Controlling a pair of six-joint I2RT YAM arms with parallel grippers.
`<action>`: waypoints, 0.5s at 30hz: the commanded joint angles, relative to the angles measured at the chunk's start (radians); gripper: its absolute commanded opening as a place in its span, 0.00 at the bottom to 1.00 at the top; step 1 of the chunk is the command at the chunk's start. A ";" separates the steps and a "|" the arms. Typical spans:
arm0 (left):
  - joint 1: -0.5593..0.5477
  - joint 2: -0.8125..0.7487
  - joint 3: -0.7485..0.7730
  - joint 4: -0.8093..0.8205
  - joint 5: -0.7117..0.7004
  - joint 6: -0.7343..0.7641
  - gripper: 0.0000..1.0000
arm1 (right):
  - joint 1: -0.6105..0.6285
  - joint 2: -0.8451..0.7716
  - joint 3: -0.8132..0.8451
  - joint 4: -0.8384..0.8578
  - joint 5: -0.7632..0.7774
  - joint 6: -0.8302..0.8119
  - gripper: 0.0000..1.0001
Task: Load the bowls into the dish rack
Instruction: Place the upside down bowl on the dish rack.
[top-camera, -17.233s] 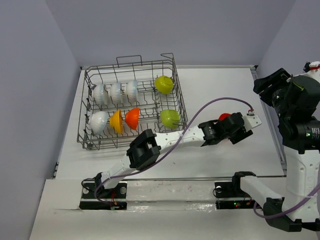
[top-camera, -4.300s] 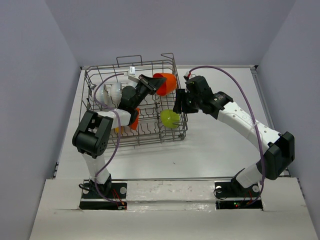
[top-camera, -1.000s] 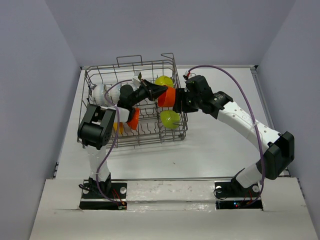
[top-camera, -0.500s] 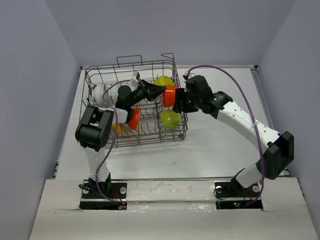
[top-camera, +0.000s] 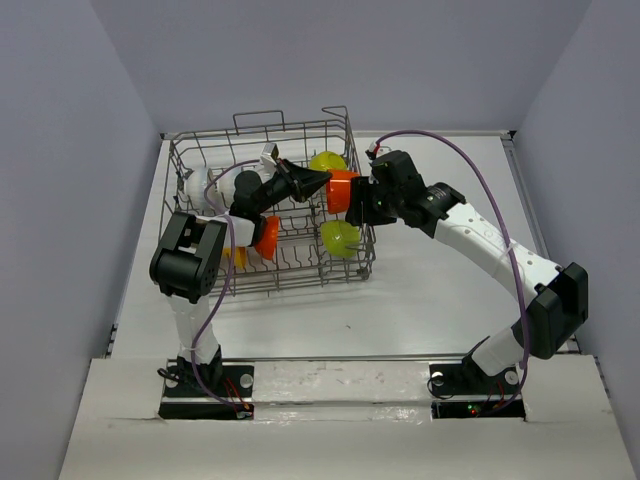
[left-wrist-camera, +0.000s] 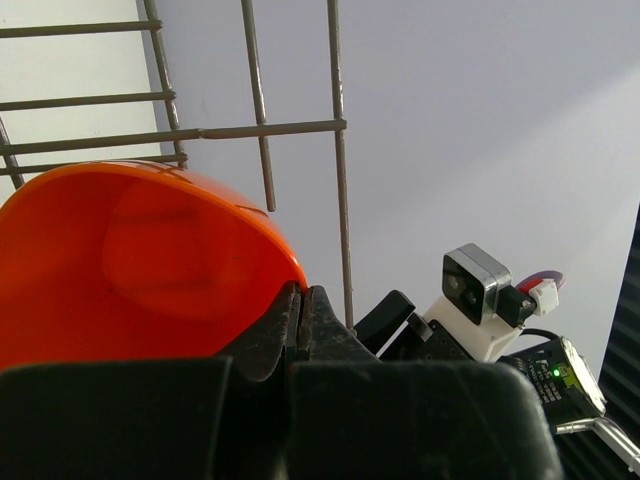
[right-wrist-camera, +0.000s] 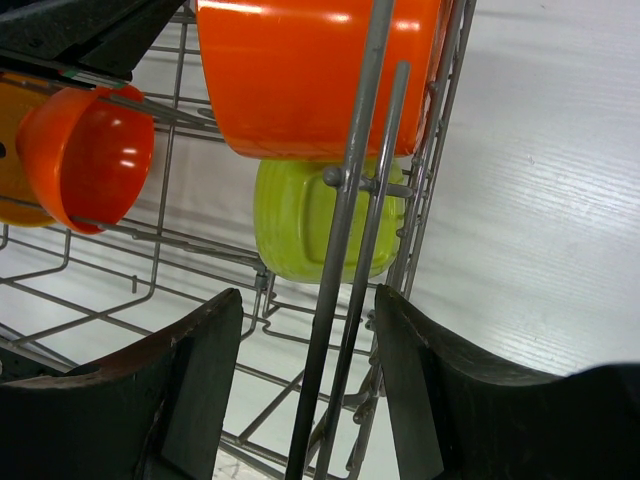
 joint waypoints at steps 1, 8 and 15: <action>0.005 -0.013 -0.003 0.813 0.014 -0.004 0.00 | 0.008 -0.005 0.036 0.021 0.003 -0.013 0.61; 0.020 0.004 0.003 0.794 0.022 0.015 0.00 | 0.008 0.004 0.039 0.021 0.003 -0.013 0.61; 0.036 -0.007 0.003 0.721 0.043 0.070 0.00 | 0.008 0.018 0.045 0.021 0.003 -0.013 0.61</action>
